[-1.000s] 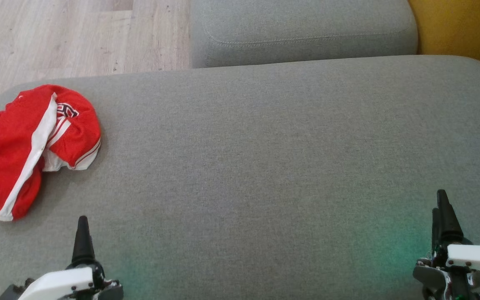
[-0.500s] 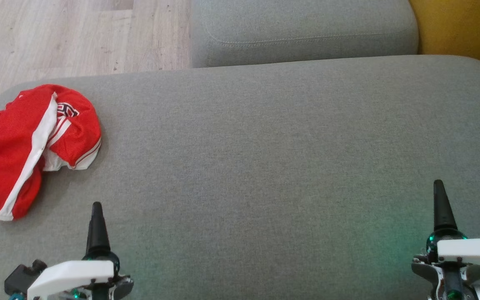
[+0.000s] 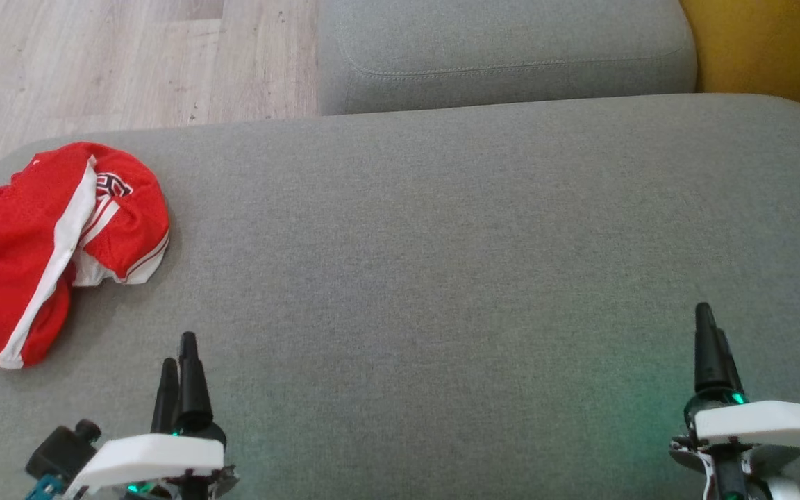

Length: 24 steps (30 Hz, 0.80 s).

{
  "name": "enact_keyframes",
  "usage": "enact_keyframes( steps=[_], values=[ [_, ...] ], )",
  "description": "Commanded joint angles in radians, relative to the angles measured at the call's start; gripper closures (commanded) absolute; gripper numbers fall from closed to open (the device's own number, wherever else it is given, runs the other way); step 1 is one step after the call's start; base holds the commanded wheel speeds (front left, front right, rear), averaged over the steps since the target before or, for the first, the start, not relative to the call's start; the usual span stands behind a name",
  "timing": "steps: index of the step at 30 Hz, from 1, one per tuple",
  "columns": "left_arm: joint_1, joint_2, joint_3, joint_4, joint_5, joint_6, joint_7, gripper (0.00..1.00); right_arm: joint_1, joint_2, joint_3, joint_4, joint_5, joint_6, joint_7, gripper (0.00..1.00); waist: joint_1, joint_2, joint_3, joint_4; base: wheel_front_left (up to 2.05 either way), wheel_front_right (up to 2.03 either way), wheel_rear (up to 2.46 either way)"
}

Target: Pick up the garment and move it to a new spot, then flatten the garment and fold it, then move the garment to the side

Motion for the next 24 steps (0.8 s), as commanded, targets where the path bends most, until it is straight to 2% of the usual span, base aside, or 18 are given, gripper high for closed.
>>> enact_keyframes(
  steps=[1, 6, 12, 24],
  values=[
    [-0.019, 0.006, 0.008, -0.042, 0.031, 0.004, -0.014, 0.00, -0.022, -0.007, 0.016, -0.042, -0.031, 0.004, -0.016, 0.00, 0.0000, 0.0000, 0.000, 0.000, 0.00, 0.00, 0.00],
    [-0.012, 0.006, -0.007, -0.040, 0.130, 0.017, -0.031, 0.00, -0.020, -0.008, 0.033, -0.048, -0.131, 0.004, -0.034, 0.00, 0.0000, 0.0000, -0.003, -0.001, 0.00, 0.00, 0.00],
    [-0.005, 0.007, -0.021, -0.033, 0.198, 0.029, -0.049, 0.00, -0.017, -0.008, 0.044, -0.050, -0.253, 0.004, -0.052, 0.00, 0.0000, 0.0000, -0.005, 0.000, 0.00, 0.00, 0.00],
    [0.005, 0.007, -0.037, -0.016, 0.346, 0.051, -0.085, 0.00, -0.015, -0.009, 0.086, -0.037, -0.425, 0.005, -0.087, 0.00, 0.0000, 0.0000, -0.006, 0.003, 0.00, 0.00, 0.00]
  ],
)
